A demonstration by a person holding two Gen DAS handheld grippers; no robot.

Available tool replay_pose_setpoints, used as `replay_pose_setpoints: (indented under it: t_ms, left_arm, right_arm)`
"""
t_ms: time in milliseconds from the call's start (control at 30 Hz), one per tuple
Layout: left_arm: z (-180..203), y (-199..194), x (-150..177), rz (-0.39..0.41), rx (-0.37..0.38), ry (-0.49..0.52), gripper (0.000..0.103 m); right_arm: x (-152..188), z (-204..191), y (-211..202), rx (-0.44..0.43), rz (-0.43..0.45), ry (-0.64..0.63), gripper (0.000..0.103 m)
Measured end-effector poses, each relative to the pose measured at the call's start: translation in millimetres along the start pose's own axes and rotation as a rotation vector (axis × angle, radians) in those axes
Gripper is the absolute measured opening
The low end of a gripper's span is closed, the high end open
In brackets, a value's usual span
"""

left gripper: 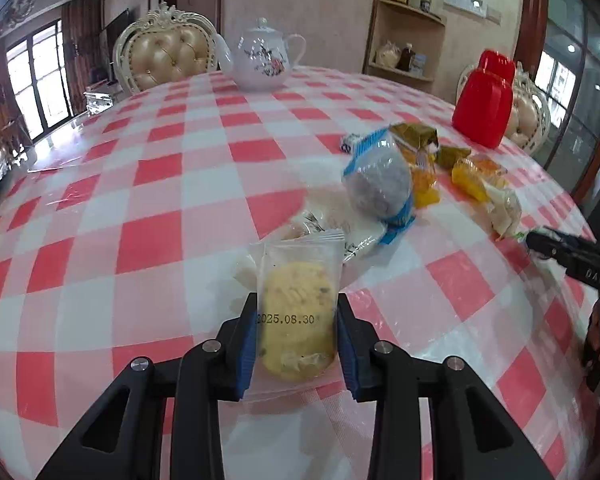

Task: Organize snacks
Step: 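Grasp the green lemon-print packet with the right tool while the left tool grasps the dated cookie bag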

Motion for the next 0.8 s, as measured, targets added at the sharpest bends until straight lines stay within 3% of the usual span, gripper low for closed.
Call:
replay_pose_setpoints:
  t_ms: [200, 333, 800]
  left_arm:
    - [-18, -27, -11, 0.084, 0.005, -0.097, 0.036]
    - [-20, -36, -5, 0.094, 0.034, -0.147, 0.036]
    - [8, -54, 25, 0.086, 0.094, -0.142, 0.036]
  right_arm:
    - [5, -4, -8, -0.042, 0.012, 0.044, 0.061]
    - [3, -20, -22, -0.058, 0.044, 0.029, 0.061]
    - [22, -96, -58, -0.155, 0.076, -0.019, 0.061]
Point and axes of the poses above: each gripper's, at about its wrist camera, not at the fingertips, and y roughly the way its jaws point, z to its right, x to its underside, the point moved 9 cm from there along y, roughly the way its jaws point, and after that the axes turned 5 degrees about -y, right-handed, at the moved point
